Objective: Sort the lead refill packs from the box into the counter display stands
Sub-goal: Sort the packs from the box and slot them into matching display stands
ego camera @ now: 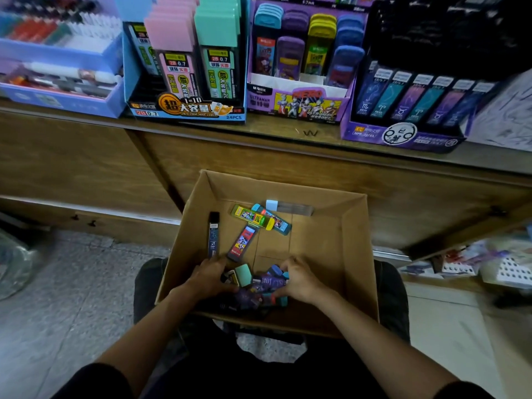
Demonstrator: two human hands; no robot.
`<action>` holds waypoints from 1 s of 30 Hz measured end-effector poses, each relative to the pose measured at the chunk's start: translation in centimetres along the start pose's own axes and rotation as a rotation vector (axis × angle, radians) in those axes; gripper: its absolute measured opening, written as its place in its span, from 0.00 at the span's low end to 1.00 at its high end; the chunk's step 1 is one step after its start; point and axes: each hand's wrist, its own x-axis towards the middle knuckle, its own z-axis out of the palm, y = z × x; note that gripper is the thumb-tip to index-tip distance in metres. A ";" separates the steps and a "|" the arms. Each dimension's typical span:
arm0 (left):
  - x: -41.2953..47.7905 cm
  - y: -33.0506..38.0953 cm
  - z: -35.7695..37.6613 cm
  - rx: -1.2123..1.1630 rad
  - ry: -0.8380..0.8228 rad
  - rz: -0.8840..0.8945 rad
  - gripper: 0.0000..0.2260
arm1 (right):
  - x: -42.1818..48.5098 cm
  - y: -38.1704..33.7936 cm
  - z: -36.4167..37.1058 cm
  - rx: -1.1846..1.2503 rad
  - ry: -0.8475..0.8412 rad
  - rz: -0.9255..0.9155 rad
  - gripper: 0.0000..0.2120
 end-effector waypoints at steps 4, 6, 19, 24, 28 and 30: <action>-0.1 0.0 0.0 -0.011 0.001 0.000 0.29 | -0.4 0.5 -0.2 0.041 0.021 0.029 0.22; 0.0 0.0 -0.1 0.020 0.035 -0.003 0.24 | -0.7 0.5 -0.3 0.088 0.044 0.030 0.18; -1.1 0.1 -1.0 -0.290 0.080 0.196 0.02 | -2.7 1.9 -3.0 0.591 0.052 0.118 0.10; -1.7 1.0 -1.8 -0.637 0.180 0.102 0.02 | -3.1 2.2 -5.6 0.576 0.195 0.059 0.08; -2.5 2.8 -2.9 -0.854 0.192 0.100 0.05 | -4.0 0.8 -8.6 0.684 0.231 -0.047 0.11; -2.8 4.3 -3.6 -1.027 0.189 0.084 0.09 | -4.7 -0.4 -9.9 0.730 0.209 -0.101 0.09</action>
